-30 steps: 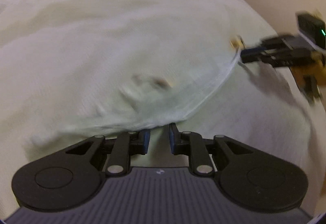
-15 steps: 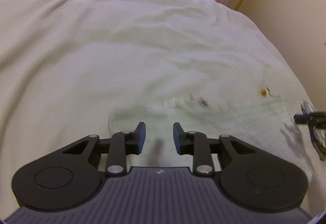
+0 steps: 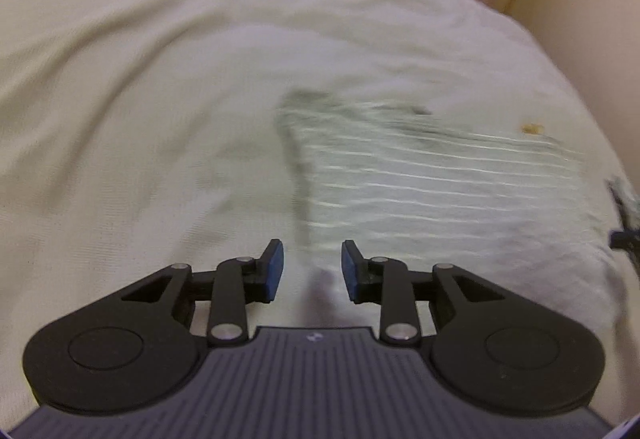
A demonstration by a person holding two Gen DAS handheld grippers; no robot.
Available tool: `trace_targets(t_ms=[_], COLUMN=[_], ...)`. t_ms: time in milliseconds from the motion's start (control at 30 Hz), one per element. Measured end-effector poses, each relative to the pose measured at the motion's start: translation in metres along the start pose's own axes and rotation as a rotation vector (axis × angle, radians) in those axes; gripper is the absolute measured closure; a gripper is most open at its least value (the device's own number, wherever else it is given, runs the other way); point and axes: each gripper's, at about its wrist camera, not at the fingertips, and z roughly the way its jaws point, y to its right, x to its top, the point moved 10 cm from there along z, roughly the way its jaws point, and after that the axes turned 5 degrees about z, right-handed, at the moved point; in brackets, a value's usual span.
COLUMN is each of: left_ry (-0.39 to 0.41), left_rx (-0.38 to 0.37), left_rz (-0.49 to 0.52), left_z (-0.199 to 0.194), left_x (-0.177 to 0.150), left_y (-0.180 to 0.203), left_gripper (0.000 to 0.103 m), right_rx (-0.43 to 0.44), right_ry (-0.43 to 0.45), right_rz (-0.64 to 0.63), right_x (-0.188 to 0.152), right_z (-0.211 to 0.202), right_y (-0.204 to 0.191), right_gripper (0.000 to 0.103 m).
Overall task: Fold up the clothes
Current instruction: 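Open both grippers and lay the folded shirt flat on the bed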
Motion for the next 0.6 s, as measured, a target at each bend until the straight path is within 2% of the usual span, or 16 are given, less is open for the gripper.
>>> trace_targets(t_ms=[133,200,300,367,433,500,600], left_ry=[-0.013,-0.052,-0.122,-0.129,-0.134,-0.14,-0.145], left_rx=[-0.138,-0.177,-0.143,-0.134,-0.11,-0.075,-0.04], left_rz=[0.111,0.165,0.225,0.22,0.224,0.228,0.188], left_z=[-0.015,-0.006,0.012,0.009,0.002,-0.006,-0.02], left_x=[-0.028,-0.053,-0.086,-0.094,-0.1,-0.103,-0.104], left_y=[0.074,0.101,0.103,0.088,0.071,0.056,0.041], left_gripper=[0.076,0.076,0.076,0.082,0.088,0.088,0.088], right_rx=[0.089,0.151,0.203,0.205,0.177,0.144,0.066], right_ry=[0.068,0.077,0.065,0.038,0.007,-0.021,-0.047], right_rz=[-0.032,-0.065,-0.165,-0.277,-0.398,-0.504,-0.514], right_x=[-0.005,-0.014,-0.035,-0.055,-0.077,-0.096,-0.108], right_z=[-0.039,-0.043,-0.025,-0.005,0.001,0.004,-0.014], right_y=[-0.045,-0.08,-0.129,-0.149,-0.141,-0.126,-0.078], right_gripper=[0.064,0.064,0.065,0.066,0.066,0.066,0.066])
